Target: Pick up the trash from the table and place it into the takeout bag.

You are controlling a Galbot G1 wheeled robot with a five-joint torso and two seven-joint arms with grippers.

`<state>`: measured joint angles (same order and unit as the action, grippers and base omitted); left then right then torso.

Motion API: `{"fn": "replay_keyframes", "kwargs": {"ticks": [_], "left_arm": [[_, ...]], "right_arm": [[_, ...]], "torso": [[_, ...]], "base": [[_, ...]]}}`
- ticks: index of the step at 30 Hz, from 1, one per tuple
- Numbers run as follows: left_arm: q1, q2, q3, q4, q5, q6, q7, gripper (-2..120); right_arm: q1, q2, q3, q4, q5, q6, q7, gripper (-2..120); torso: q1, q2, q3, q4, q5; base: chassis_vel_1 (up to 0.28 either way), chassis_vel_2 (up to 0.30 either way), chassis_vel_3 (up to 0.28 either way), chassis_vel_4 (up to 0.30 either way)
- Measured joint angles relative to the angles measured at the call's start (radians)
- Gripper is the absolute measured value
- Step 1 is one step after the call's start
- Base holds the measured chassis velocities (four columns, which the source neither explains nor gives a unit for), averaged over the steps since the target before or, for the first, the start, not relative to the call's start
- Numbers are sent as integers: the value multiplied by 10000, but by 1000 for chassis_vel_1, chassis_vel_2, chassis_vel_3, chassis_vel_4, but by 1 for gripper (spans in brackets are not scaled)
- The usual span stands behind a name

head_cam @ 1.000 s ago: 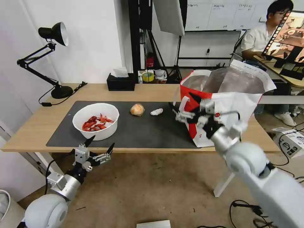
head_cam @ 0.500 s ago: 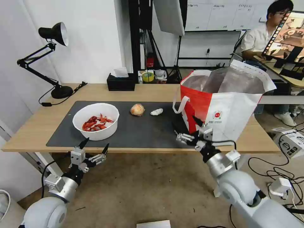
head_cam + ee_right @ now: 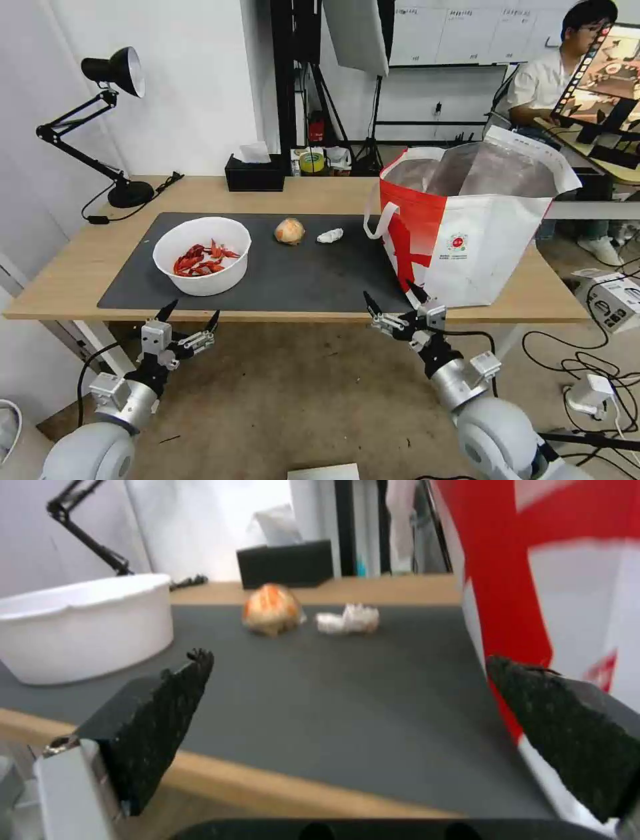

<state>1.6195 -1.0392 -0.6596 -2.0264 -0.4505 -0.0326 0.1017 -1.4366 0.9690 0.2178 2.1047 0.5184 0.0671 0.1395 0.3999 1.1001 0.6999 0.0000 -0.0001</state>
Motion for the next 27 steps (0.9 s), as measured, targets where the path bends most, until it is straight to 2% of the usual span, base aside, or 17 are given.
{"fn": "replay_keyframes", "kwargs": {"ticks": [12,27], "left_arm": [[55,-25,-35,129,67,24,0,100],[17,-89,-60,266,121,-5,14,100]], "right_arm": [[-500,263,-69,-185,-448,-95,352,100],[-105,353,-505,-380,-505,-374,369,100]], "torso": [[1,-1,0,0,1],[2,-1,1,0,1]], "base": [[0,0,0,0],[0,0,0,0]]}}
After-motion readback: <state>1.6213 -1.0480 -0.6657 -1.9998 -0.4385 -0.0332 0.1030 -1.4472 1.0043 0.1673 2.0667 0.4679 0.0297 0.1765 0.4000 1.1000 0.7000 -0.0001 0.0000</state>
